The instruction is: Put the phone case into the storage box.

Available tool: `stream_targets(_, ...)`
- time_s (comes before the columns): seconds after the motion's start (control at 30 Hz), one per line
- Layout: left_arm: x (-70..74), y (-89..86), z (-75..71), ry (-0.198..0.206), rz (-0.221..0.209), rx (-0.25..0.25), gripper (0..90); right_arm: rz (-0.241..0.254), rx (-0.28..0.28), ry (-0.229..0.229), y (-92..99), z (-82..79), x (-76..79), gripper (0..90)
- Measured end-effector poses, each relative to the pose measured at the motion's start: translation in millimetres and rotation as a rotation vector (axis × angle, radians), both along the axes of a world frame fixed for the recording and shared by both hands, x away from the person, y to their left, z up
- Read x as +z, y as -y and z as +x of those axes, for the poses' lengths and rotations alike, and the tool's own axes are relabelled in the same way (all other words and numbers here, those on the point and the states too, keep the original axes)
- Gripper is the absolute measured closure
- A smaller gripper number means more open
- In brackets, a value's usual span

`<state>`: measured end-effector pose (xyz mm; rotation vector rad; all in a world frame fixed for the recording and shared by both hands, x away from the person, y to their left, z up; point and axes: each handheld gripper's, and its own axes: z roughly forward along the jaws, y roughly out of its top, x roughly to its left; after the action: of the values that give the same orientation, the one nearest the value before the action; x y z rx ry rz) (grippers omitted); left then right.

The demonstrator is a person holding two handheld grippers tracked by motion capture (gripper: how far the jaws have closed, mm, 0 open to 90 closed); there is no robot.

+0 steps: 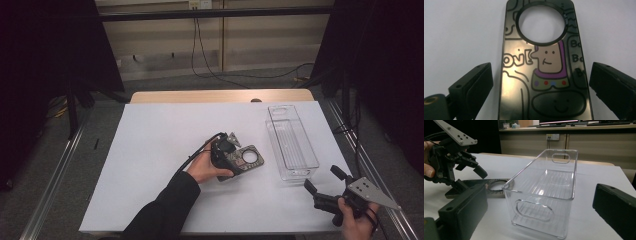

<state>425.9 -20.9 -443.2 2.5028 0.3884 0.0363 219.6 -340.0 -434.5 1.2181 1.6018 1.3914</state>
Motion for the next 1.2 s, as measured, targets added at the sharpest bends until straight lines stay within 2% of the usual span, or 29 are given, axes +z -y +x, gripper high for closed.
stream_targets(0.13,-5.4,3.0,-0.4,0.005,0.025,-0.001,5.1,-0.001,0.002,-0.001,-0.2,0.1,-0.1,0.0)
stream_targets(0.33,-5.6,5.7,-0.4,0.014,0.037,-0.002,3.7,-0.005,0.003,-0.007,-0.3,0.3,-0.5,0.0)
stream_targets(0.7,-8.4,4.6,0.2,0.015,0.018,-0.009,1.7,-0.005,0.006,-0.008,-0.7,0.4,-0.6,0.0)
stream_targets(0.93,-7.9,5.5,0.4,0.017,0.027,-0.009,1.8,-0.004,0.004,-0.010,-0.7,0.7,-0.8,0.0)
stream_targets(1.2,-2.9,7.4,-0.9,0.009,0.050,-0.034,11.2,-0.005,0.007,-0.010,-0.7,0.6,-0.9,0.0)
